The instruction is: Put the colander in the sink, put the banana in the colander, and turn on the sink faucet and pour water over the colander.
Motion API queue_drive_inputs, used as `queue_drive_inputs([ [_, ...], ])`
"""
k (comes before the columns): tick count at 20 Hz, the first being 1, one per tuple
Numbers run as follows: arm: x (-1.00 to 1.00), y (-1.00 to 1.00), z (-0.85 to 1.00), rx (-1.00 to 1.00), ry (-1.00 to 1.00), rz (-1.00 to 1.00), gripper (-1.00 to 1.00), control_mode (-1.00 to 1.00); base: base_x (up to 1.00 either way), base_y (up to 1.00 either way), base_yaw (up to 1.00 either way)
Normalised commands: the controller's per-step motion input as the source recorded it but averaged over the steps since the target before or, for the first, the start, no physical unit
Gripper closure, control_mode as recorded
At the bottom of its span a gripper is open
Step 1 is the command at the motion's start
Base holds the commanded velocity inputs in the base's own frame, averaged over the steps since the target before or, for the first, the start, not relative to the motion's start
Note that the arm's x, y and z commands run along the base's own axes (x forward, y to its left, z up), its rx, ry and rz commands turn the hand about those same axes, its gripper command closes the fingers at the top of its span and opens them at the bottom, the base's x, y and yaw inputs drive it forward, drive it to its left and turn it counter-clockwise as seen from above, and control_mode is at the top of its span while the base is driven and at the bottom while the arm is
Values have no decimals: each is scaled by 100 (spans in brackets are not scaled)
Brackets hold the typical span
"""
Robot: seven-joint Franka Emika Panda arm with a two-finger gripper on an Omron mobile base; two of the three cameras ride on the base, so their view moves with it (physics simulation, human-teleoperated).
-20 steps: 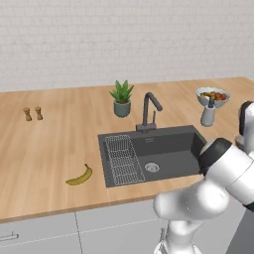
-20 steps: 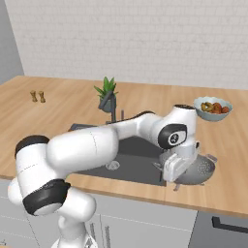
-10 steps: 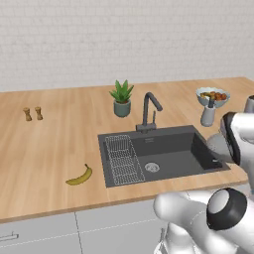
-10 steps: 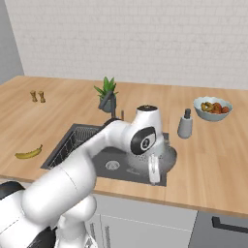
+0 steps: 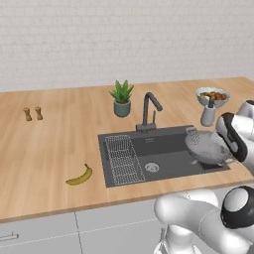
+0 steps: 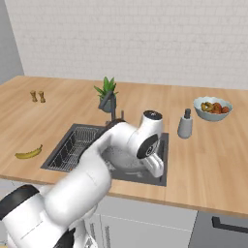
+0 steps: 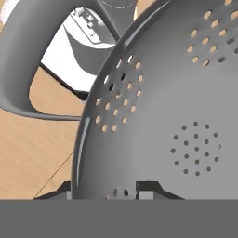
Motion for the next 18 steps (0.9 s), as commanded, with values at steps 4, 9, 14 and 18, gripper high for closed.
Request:
queue_drive_inputs([
  [4, 90, 1, -29, 19, 19, 57, 100, -100, 0, 0, 0],
  [9, 96, 17, -27, 11, 24, 42, 100, -100, 0, 0, 0],
  [14, 74, 51, -63, -6, 1, 17, 100, -100, 0, 0, 0],
  [18, 41, 25, -54, 10, 0, 10, 100, -100, 0, 0, 0],
])
